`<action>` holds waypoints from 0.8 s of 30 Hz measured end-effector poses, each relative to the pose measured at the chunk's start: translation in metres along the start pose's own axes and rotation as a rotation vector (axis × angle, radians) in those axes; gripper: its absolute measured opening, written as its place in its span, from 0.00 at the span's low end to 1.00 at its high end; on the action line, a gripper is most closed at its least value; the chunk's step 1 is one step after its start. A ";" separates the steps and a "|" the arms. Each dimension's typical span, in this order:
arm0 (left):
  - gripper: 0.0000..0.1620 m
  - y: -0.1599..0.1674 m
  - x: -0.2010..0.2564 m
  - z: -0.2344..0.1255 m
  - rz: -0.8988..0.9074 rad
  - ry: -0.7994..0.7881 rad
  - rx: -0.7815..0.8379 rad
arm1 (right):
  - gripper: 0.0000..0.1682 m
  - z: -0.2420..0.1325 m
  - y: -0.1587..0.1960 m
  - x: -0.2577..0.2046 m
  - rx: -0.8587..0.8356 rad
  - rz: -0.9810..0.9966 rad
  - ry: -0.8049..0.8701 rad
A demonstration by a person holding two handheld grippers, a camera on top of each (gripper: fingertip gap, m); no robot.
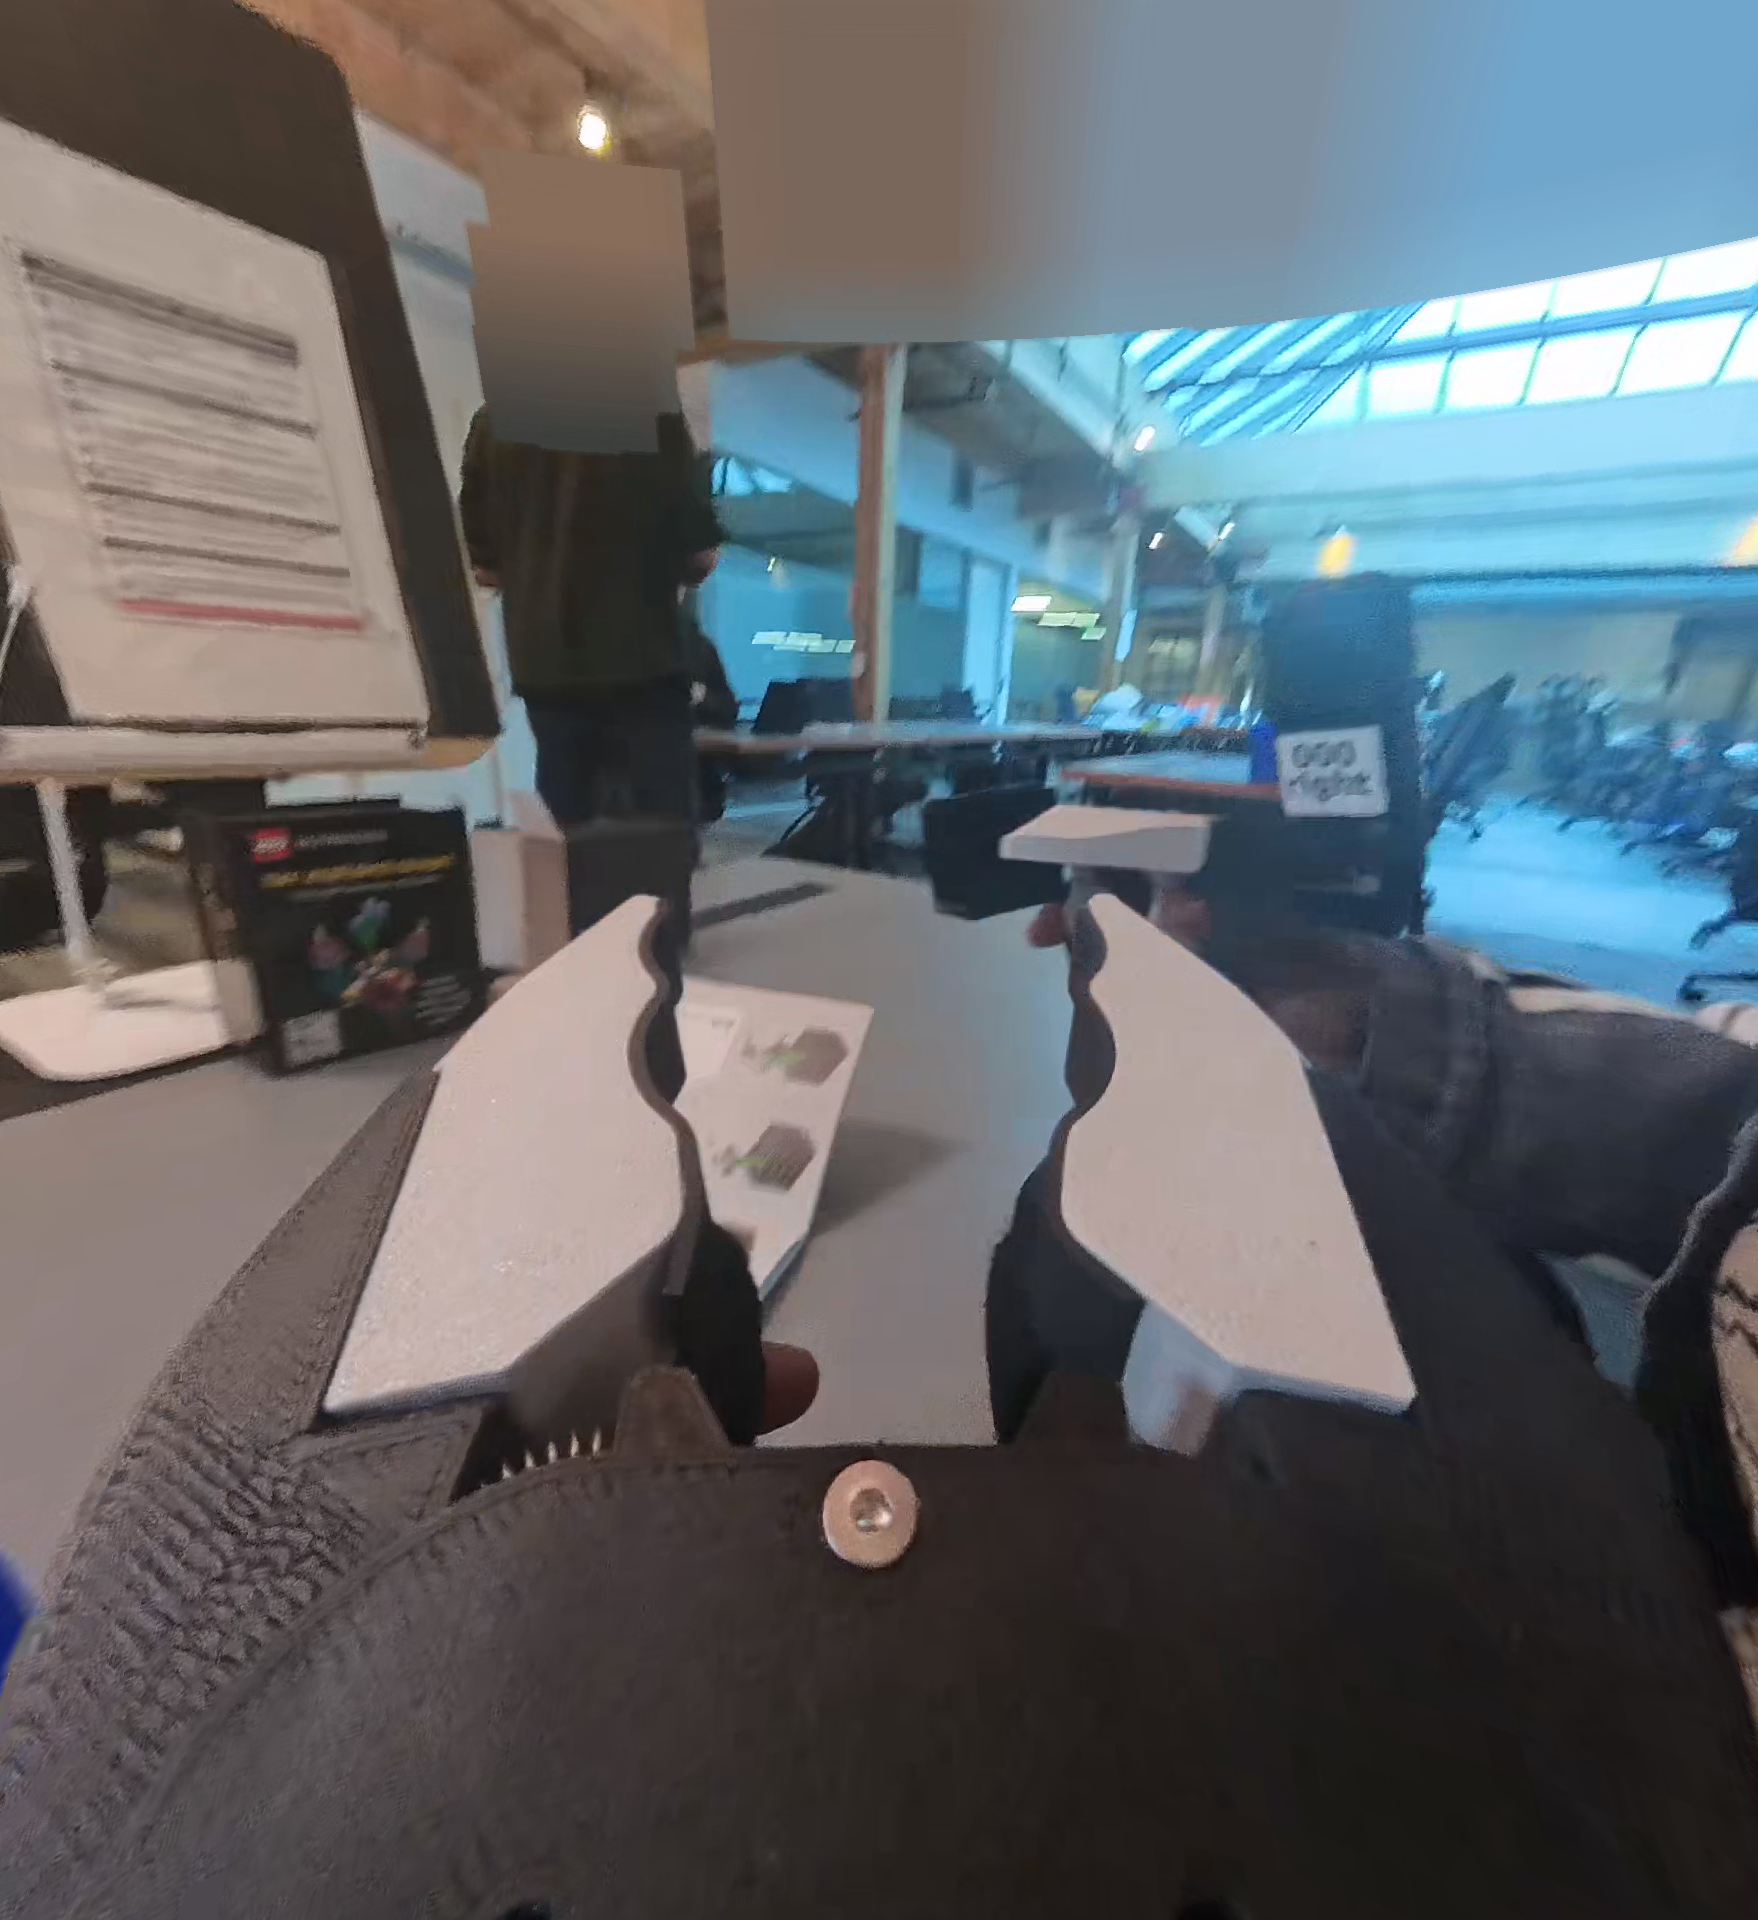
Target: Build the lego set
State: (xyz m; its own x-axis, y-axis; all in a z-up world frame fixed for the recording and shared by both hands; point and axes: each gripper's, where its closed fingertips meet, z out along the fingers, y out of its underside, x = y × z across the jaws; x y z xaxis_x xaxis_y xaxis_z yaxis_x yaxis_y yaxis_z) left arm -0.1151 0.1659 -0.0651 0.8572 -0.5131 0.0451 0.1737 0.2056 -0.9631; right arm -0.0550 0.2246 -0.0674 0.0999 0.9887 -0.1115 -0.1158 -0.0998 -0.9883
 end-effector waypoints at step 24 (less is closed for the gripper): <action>0.45 0.069 0.033 0.019 0.226 0.338 -0.347 | 0.16 0.000 0.032 -0.049 -0.186 0.389 -0.697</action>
State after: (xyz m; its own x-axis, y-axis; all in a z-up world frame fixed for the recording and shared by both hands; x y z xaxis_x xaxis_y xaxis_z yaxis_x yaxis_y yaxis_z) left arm -0.0654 0.1786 -0.1253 0.6411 -0.7393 -0.2062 -0.2165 0.0836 -0.9727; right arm -0.0634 0.1731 -0.0933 -0.5575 0.7162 -0.4198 0.1565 -0.4059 -0.9004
